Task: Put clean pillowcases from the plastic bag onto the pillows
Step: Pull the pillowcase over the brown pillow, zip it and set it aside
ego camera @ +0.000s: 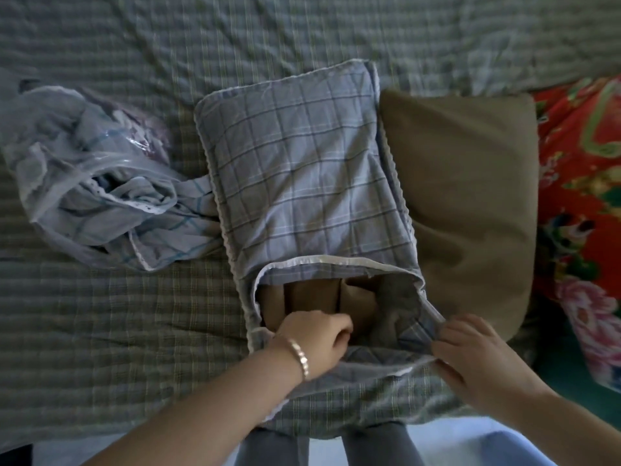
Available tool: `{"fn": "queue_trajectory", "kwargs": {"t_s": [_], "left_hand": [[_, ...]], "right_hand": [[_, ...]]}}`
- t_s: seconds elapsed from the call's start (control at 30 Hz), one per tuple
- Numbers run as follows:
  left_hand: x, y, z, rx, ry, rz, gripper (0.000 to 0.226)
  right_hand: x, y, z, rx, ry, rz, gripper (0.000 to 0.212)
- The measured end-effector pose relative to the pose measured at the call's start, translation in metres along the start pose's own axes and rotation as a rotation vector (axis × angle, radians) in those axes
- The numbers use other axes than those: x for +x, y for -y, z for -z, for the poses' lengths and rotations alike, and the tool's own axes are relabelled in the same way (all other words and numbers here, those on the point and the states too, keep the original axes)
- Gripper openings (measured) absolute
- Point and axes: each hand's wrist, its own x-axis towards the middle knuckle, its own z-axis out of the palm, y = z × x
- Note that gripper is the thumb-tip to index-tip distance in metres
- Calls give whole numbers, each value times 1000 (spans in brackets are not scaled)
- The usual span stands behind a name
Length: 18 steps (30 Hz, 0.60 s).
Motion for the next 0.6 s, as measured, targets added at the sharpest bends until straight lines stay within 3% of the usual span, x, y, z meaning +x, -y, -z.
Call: {"fn": "queue_trajectory", "kwargs": {"t_s": [0.13,0.23,0.33,0.43,0.5,0.6], "left_hand": [[65,-26,-8,23,82,233,59],[89,-30,-19,74,90,358,46],[83,-46,-34,-132,-8,86,19],[71,-65,-39,-339,39,-161,11],[78,-72,-37,-361,178,-167,19],[91,-75,-37,-425,413,31,36]], "right_hand": [[-2,-12,9,81,-11,-30,20],[-1,-11,7,104,-8,-24,22],[-3,-19,9,129,29,-47,20],[-10,-21,13,219,58,17,12],[-14,-22,14,249,74,75,9],[-11,-28,14,227,64,87,11]]}}
